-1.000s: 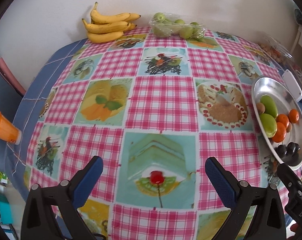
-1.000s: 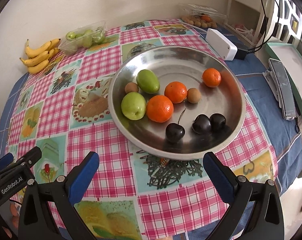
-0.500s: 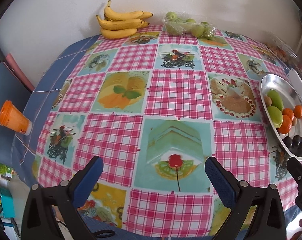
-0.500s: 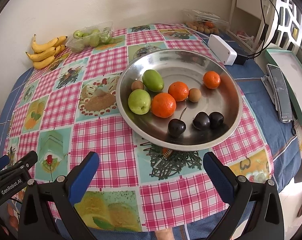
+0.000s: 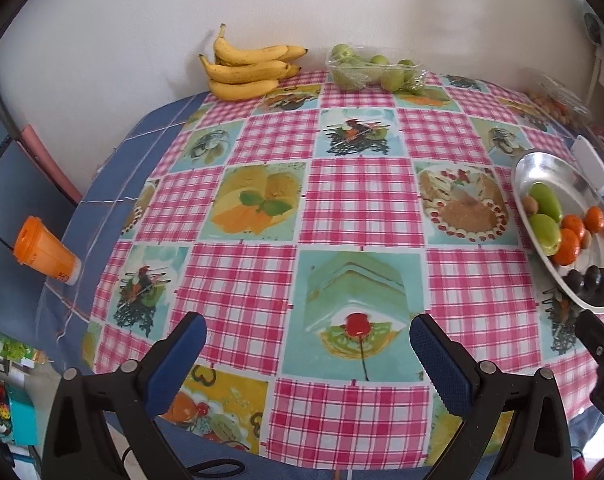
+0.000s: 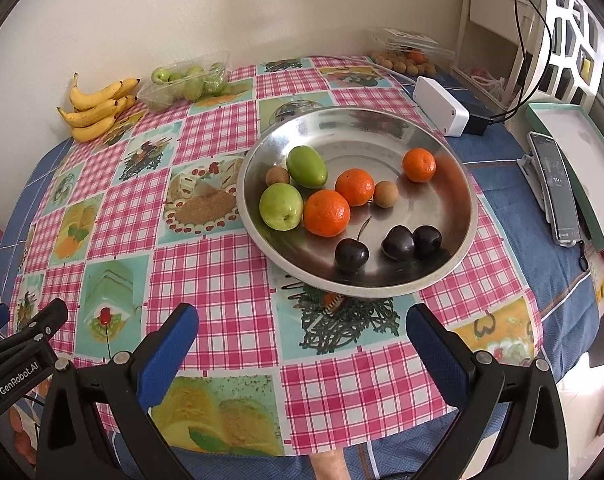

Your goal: Organize fruits

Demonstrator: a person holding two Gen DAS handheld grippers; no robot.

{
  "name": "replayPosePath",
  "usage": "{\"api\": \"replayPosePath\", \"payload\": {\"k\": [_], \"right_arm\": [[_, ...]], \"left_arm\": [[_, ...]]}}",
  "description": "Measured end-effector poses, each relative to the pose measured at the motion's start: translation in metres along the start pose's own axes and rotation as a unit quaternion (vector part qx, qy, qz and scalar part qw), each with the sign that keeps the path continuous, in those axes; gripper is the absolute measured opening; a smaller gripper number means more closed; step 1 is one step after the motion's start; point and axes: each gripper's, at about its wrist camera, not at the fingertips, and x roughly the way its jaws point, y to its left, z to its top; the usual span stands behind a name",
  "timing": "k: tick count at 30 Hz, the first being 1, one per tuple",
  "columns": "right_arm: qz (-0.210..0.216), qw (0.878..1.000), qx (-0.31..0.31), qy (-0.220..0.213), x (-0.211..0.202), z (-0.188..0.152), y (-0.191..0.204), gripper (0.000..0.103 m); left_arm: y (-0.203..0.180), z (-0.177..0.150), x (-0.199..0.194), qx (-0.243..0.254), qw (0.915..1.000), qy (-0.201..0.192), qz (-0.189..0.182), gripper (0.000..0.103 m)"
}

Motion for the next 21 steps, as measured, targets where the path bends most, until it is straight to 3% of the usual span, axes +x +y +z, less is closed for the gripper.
{"api": "replayPosePath", "payload": {"k": [2, 11, 21], "right_arm": [[0.000, 1.000, 0.000, 0.000, -0.0002, -0.0001, 0.0002, 0.103], [0.001, 1.000, 0.000, 0.001, 0.0007, 0.0004, 0.0007, 0.103], [0.002, 1.000, -0.009, 0.001, 0.0003, 0.0018, 0.0049, 0.103]], "left_arm": [[-0.0007, -0.0001, 0.0015, 0.001, 0.9999, 0.004, 0.016, 0.103], [0.0005, 0.0005, 0.0020, -0.002, 0.9998, 0.013, -0.015, 0.103], [0.0040, 0.0003, 0.0047, -0.010, 0.9995, 0.027, -0.015, 0.103]]}}
